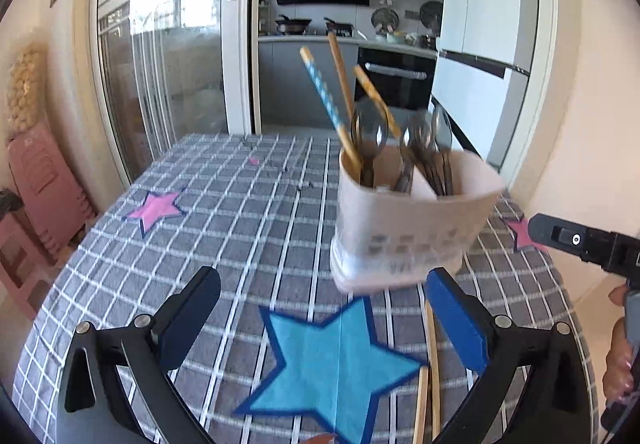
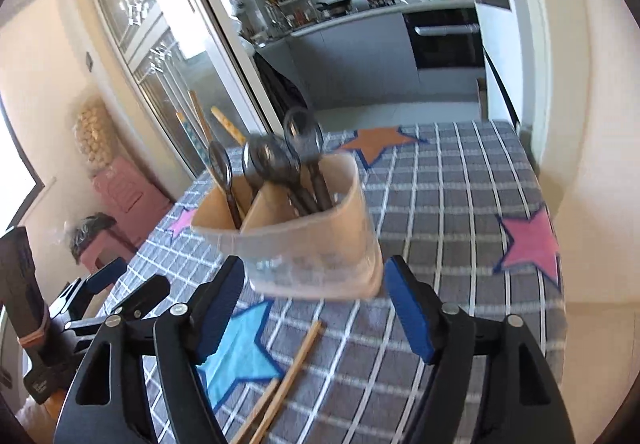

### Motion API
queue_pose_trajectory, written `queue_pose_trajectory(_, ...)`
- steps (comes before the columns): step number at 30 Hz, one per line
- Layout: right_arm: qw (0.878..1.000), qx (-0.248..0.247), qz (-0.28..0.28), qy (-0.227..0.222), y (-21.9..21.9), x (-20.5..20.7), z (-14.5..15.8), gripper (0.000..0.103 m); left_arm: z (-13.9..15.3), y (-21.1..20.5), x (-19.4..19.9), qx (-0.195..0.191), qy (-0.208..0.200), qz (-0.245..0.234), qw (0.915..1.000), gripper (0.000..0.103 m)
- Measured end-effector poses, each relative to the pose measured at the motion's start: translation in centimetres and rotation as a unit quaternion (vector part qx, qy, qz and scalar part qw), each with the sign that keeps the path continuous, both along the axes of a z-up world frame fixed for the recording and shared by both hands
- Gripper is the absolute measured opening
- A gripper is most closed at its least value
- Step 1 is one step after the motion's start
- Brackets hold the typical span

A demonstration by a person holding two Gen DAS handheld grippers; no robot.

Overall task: Organize utensils
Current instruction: 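Move both grippers back down toward the two plain wooden chopsticks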

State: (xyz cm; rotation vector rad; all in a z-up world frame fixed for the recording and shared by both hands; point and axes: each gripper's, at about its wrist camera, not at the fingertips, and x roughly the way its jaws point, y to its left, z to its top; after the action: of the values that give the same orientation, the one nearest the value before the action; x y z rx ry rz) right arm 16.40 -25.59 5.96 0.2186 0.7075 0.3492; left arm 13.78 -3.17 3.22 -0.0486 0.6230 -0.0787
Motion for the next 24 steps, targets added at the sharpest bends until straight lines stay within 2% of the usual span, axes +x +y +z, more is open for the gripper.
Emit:
queue_pose_trajectory(6, 0.999, 0.002, -0.014, 0.048, 0.1, -2.7, -2.0, 0.083, -2.3, 1.2, -2.9, -0.011, 0.052, 0.007, 0.9986, 0.103)
queue_pose_trajectory(7, 0.998, 0.001, -0.017, 0.056, 0.2, -3.1, -2.4, 0.092, -2.7, 1.3, -3.4, -0.009, 0.058, 0.009, 0.9982, 0.103)
queue_pose_trajectory(8, 0.998, 0.000, -0.019, 0.060, 0.2, -3.4, -2.7, 0.095, -3.1, 1.4, -3.9, -0.008, 0.065, 0.010, 0.9978, 0.103)
queue_pose_trajectory(9, 0.998, -0.001, -0.021, 0.065, 0.2, -4.1, -3.1, 0.103, -3.4, 1.5, -4.4, -0.009, 0.070, 0.010, 0.9975, 0.103)
queue_pose_trajectory(12, 0.997, 0.009, -0.028, 0.075, 0.0, -5.5, -3.8, 0.103, -4.3, 1.5, -5.8, -0.010, 0.091, 0.004, 0.9958, 0.103)
queue_pose_trajectory(16, 0.993, 0.000, -0.022, 0.112, 0.3, -7.2, -5.1, 0.103, -5.7, 1.2, -7.6, 0.003, 0.111, 0.000, 0.9938, 0.103)
queue_pose_trajectory(24, 0.981, -0.059, -0.042, 0.178, 1.1, -9.8, -9.0, 0.103, -8.7, 1.3, -10.4, 0.011, 0.149, 0.004, 0.9888, 0.103)
